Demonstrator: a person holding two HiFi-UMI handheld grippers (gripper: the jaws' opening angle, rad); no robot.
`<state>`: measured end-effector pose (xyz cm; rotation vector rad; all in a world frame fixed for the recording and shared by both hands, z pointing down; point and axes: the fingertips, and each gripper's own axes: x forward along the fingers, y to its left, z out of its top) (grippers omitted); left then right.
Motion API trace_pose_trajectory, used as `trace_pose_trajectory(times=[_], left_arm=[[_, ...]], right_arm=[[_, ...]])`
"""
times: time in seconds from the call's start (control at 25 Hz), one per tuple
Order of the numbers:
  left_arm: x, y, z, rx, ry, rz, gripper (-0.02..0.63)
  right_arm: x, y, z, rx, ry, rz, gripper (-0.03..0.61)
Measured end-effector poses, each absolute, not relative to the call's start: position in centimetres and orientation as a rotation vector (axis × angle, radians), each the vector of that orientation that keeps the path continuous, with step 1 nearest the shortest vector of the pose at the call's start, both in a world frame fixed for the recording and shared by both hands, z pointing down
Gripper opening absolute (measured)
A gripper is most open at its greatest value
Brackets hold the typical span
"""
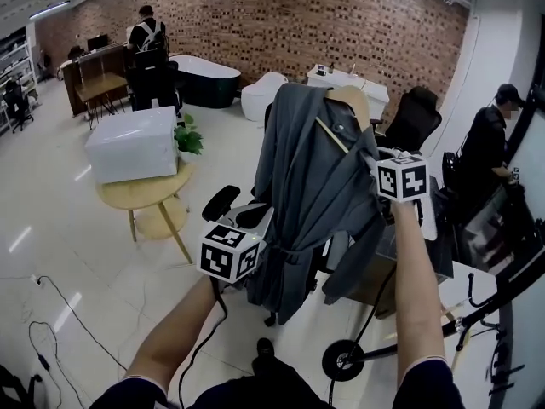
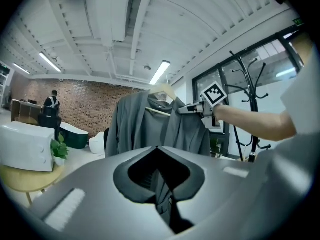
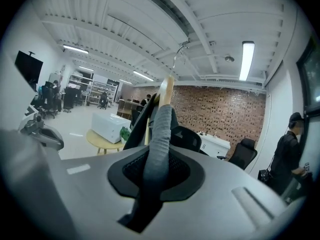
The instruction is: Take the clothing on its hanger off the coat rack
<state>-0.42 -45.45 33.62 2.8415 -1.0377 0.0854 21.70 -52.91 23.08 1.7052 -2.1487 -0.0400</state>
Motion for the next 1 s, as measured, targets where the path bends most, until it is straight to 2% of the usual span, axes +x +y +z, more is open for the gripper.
trace_pose_trajectory(times=[0.52, 1.0], left_arm=[[3.1, -54.7, 37.2, 2.739, -1.129, 0.186, 0.012], [3.6, -57.5, 43.4, 2.618, -1.149, 0.278, 0.012]], right_arm=[[23.6, -64.0, 29.1, 1.617, -2.222, 0.052, 0.041], [21.8, -66.7, 38.8, 1.545, -2.274, 0.196, 0.043]])
